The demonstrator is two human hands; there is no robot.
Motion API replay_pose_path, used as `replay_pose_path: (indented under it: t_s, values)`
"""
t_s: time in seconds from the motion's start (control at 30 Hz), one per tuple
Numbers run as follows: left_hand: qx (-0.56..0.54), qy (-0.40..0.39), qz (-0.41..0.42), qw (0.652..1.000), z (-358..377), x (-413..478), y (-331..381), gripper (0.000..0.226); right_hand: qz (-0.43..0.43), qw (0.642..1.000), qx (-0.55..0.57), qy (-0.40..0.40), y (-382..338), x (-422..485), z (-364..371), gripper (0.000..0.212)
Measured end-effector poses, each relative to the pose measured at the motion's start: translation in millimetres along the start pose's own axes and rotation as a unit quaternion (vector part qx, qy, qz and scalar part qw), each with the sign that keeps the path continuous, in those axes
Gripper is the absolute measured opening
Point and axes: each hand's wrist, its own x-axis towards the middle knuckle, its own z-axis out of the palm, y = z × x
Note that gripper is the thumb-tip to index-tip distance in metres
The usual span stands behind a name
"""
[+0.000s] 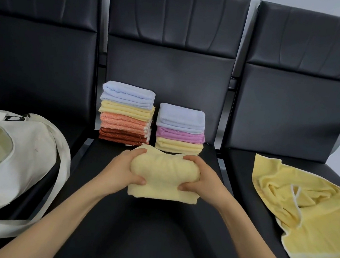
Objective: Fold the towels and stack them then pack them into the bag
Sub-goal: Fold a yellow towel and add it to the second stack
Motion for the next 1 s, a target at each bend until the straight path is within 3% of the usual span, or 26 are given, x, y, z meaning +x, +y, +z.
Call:
replay_pose_path:
  t_s: [0.1, 0.4, 0.47, 0.53, 0.63, 0.7, 0.9, 1.0]
  values:
    - [0.052, 0.035, 0.009, 0.998, 6.3, -1.8, 5.2, 0.08, 0.003, 0.999, -0.033, 0.004, -2.0, -2.6, -2.1, 0.069]
    - [0.174, 0.125, 0.048, 0.976, 10.4, -4.8, 11.0, 0.031, -0.049, 0.982, -0.159, 0.09, 2.3, 1.0, -3.8, 0.03]
    - [0.122, 0.094, 0.049, 0.987, 5.2, -3.7, 5.3, 0.029, -0.041, 0.989, -0.12, 0.077, 5.4, 1.4, -9.2, 0.027]
    - [-0.009, 0.024, 0.029, 0.999, -5.3, -3.6, 1.5, 0.034, -0.024, 0.999, -0.016, 0.037, 5.5, 0.4, -17.2, 0.029]
    - [-0.207, -0.033, 0.012, 0.978, -12.4, -3.9, 0.4, 0.05, -0.016, 0.977, 0.206, -0.051, 2.5, -4.0, -22.1, 0.04]
    - [-0.277, -0.028, -0.001, 0.961, -7.6, -2.1, 2.6, 0.047, -0.016, 0.958, 0.278, -0.064, 4.0, -3.1, -20.2, 0.045]
    - [-0.346, -0.012, -0.05, 0.937, 7.6, 2.6, 1.1, 0.048, 0.042, 0.958, 0.284, -0.01, 12.6, 3.0, -11.5, 0.047]
    - [-0.332, 0.002, -0.047, 0.942, 19.5, 3.8, -3.3, 0.03, 0.109, 0.956, 0.273, -0.013, 16.0, 6.2, -6.4, 0.049]
